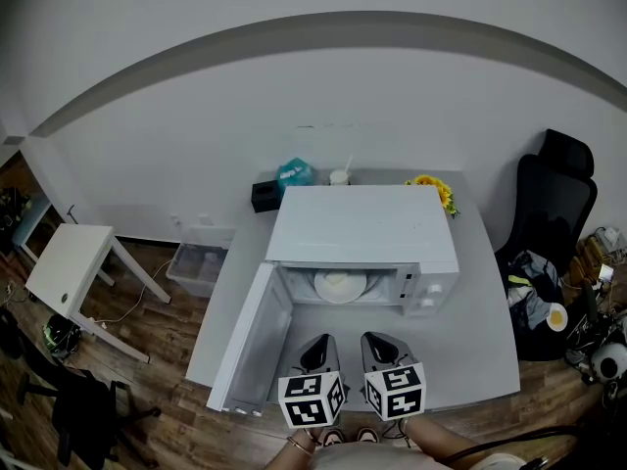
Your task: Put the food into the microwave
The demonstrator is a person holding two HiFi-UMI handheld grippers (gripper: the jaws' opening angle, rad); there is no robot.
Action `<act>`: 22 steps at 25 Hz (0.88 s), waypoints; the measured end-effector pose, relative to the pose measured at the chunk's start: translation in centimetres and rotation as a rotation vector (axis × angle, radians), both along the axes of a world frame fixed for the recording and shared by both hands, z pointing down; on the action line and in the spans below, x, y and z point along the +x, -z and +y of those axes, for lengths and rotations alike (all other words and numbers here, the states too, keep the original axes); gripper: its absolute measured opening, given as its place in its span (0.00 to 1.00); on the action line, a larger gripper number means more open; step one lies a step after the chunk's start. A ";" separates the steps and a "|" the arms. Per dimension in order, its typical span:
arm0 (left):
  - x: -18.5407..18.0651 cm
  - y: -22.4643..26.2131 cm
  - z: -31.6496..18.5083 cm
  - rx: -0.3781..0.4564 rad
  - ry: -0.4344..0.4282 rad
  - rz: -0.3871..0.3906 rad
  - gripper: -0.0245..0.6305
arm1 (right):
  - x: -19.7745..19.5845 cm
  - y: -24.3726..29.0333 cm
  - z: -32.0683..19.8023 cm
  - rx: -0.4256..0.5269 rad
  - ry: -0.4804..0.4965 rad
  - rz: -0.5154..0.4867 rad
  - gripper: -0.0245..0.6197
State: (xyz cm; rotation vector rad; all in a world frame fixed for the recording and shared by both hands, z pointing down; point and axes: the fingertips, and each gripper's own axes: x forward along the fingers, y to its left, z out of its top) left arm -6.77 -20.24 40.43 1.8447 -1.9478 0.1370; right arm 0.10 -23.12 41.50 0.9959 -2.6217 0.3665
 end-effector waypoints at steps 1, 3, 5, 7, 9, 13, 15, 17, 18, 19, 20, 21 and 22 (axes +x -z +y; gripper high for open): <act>-0.1 0.0 0.0 0.001 0.001 0.001 0.04 | 0.0 0.1 -0.1 -0.001 -0.005 -0.005 0.06; -0.2 -0.1 -0.1 0.001 0.003 0.005 0.04 | 0.0 0.2 -0.3 -0.002 -0.013 -0.008 0.06; -0.2 -0.2 -0.1 0.000 0.003 0.008 0.04 | 0.0 0.2 -0.5 -0.001 -0.018 -0.006 0.06; -0.2 -0.2 -0.2 0.000 0.000 0.009 0.04 | 0.1 0.1 -0.6 -0.001 -0.023 -0.004 0.06; -0.1 -0.2 -0.3 0.001 -0.004 0.009 0.04 | 0.2 0.1 -0.6 -0.002 -0.029 -0.003 0.06; -0.2 -0.1 -0.4 0.005 -0.009 0.009 0.04 | 0.2 0.2 -0.7 0.001 -0.038 -0.002 0.06; -0.2 0.1 -0.5 0.007 -0.011 0.009 0.04 | 0.2 0.2 -0.7 0.001 -0.043 -0.002 0.06; -0.3 0.1 -0.4 0.007 -0.012 0.010 0.04 | 0.3 0.2 -0.7 -0.001 -0.048 -0.002 0.06; -0.3 0.1 -0.3 0.007 -0.012 0.010 0.04 | 0.3 0.2 -0.6 -0.001 -0.050 -0.002 0.06; -0.3 0.0 -0.3 0.007 -0.012 0.011 0.04 | 0.4 0.1 -0.6 -0.002 -0.052 -0.002 0.06; -0.3 0.0 -0.2 0.006 -0.012 0.011 0.04 | 0.4 0.1 -0.5 -0.003 -0.053 -0.003 0.06; -0.4 -0.1 -0.1 0.006 -0.011 0.012 0.04 | 0.4 0.0 -0.5 -0.004 -0.055 -0.003 0.06; -0.4 -0.1 -0.1 0.005 -0.011 0.012 0.04 | 0.5 0.0 -0.4 -0.004 -0.056 -0.004 0.06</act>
